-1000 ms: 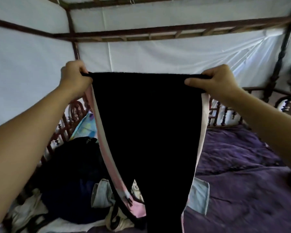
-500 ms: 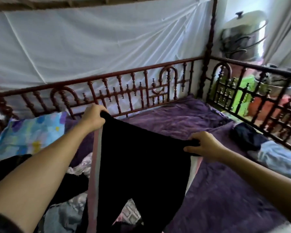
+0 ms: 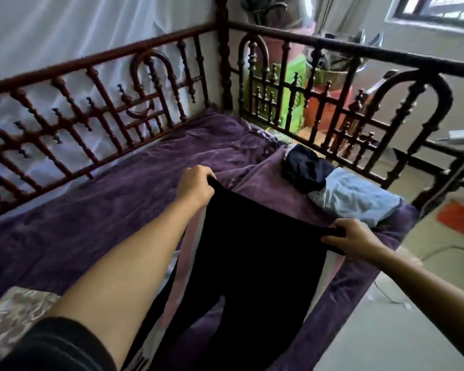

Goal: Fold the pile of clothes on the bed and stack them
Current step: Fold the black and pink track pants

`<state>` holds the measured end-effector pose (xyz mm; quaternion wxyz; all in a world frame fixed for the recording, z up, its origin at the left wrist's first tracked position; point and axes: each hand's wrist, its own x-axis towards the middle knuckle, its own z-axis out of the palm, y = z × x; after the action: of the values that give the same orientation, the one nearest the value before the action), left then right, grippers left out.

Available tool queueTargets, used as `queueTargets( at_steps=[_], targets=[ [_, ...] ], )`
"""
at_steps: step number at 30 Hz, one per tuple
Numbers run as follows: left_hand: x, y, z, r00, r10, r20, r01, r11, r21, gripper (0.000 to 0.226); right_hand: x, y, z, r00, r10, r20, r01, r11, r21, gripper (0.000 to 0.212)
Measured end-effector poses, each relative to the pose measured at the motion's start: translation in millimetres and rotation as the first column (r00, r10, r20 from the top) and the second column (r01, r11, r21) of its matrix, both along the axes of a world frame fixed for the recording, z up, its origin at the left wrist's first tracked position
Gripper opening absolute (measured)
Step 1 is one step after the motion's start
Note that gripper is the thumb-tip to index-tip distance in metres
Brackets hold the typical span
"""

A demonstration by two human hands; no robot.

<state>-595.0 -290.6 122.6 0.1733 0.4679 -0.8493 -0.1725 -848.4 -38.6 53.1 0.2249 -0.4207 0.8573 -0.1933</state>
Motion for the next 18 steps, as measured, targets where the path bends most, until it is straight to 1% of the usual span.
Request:
queueTargets(
  at_steps=[2, 6, 8, 10, 12, 14, 15, 17, 18],
  targets=[
    [-56.4, -6.7, -31.8, 1.0, -0.018, -0.009, 0.018, 0.999, 0.049, 0.038, -49.3, -7.2, -34.1, 0.998, -0.054, 0.03, 0.053, 0.997, 0.05, 0.021],
    [-167.5, -23.6, -107.7, 0.999, -0.036, 0.012, 0.033, 0.983, 0.182, 0.04, -141.5, -23.6, -111.2, 0.983, -0.156, 0.093, 0.136, 0.971, 0.194, 0.022],
    [-217.7, -29.3, -147.4, 0.999, -0.034, 0.009, 0.03, 0.964, 0.264, 0.037, -179.0, -26.4, -147.5, 0.972, -0.218, 0.087, 0.186, 0.942, 0.279, 0.024],
    [-261.0, -32.2, -189.1, 1.0, -0.03, 0.008, 0.026, 0.941, 0.336, 0.036, -210.2, -26.7, -182.2, 0.971, -0.235, 0.036, 0.203, 0.901, 0.384, 0.027],
    [-291.8, -31.0, -230.1, 1.0, -0.022, 0.012, 0.016, 0.917, 0.398, 0.034, -230.9, -26.4, -215.9, 0.985, -0.17, -0.028, 0.162, 0.863, 0.479, 0.032],
    [-305.9, -29.5, -264.3, 1.0, 0.009, 0.001, -0.008, 0.888, 0.46, 0.026, -239.7, -28.3, -241.2, 0.994, -0.084, -0.073, 0.111, 0.82, 0.562, 0.035],
    [-303.4, -29.7, -277.2, 0.999, 0.039, -0.002, -0.033, 0.871, 0.49, 0.024, -240.2, -30.6, -248.9, 0.996, -0.04, -0.085, 0.083, 0.799, 0.595, 0.032],
    [-280.0, -31.9, -293.9, 0.994, 0.1, 0.032, -0.102, 0.843, 0.528, 0.032, -237.4, -37.1, -256.2, 0.984, 0.106, -0.142, 0.008, 0.773, 0.634, 0.025],
    [-259.8, -32.5, -299.3, 0.989, 0.128, 0.077, -0.149, 0.834, 0.531, 0.029, -233.6, -42.0, -258.2, 0.959, 0.208, -0.192, -0.042, 0.774, 0.631, 0.03]
  ],
)
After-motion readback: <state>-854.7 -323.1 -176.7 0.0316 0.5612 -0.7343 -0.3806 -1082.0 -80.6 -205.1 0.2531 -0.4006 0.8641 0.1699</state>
